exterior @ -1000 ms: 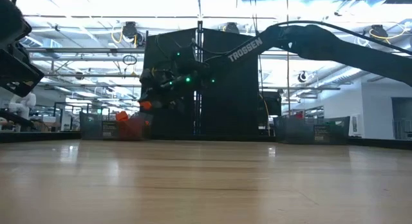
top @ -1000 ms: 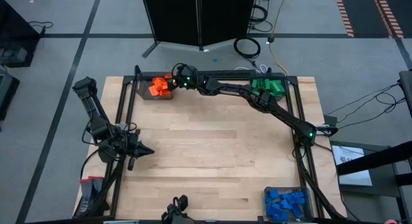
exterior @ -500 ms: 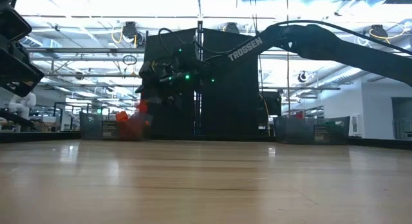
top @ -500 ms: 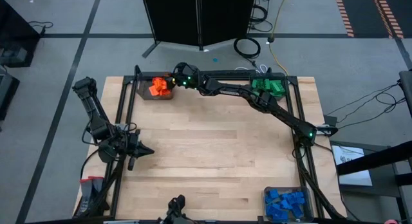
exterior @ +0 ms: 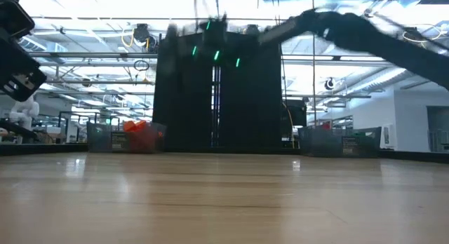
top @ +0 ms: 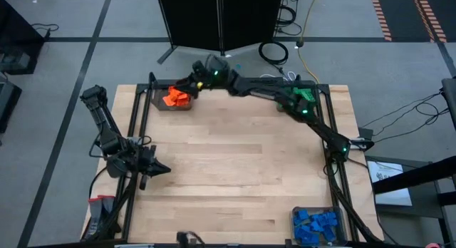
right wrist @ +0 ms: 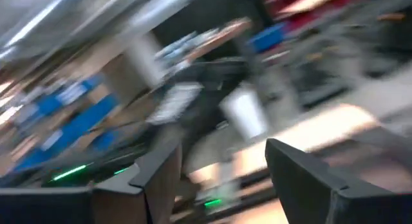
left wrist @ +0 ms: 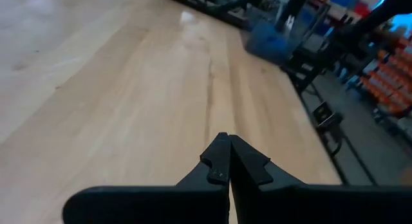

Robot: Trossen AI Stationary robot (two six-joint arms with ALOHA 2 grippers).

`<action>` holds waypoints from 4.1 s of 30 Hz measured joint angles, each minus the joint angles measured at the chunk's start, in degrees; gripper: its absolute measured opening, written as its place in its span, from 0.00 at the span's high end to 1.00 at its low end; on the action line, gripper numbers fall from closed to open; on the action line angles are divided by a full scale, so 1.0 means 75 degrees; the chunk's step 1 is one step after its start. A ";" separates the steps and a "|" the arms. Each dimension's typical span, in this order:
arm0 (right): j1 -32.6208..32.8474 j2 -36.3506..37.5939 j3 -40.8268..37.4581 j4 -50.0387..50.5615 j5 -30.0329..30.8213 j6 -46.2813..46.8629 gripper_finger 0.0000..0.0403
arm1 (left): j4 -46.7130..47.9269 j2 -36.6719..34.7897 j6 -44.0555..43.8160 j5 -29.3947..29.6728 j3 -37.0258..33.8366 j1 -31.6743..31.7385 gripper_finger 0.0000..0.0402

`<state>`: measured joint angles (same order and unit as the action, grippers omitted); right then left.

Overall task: Sort blocks
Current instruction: Return to Home Position

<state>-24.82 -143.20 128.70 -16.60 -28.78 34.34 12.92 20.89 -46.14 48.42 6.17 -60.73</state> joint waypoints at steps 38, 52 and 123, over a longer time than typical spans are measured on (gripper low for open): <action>0.2439 1.8857 -1.1814 0.4635 0.2468 -0.2714 0.47 | -0.5934 -0.2770 0.5461 -0.2888 0.0635 0.0003 1.00; 0.2466 1.8569 -1.3916 0.2787 0.2603 -0.2099 0.47 | -0.3787 -0.2777 0.5410 -0.3339 0.1072 0.0194 1.00; 0.2524 1.9010 -1.6963 0.1845 0.2055 -0.2101 0.47 | -0.1872 -0.2152 0.6191 -0.6057 -0.0781 0.3412 1.00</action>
<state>-5.89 -0.62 1.48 -2.77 -13.37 18.59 -1.13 4.75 0.29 2.99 0.32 -35.14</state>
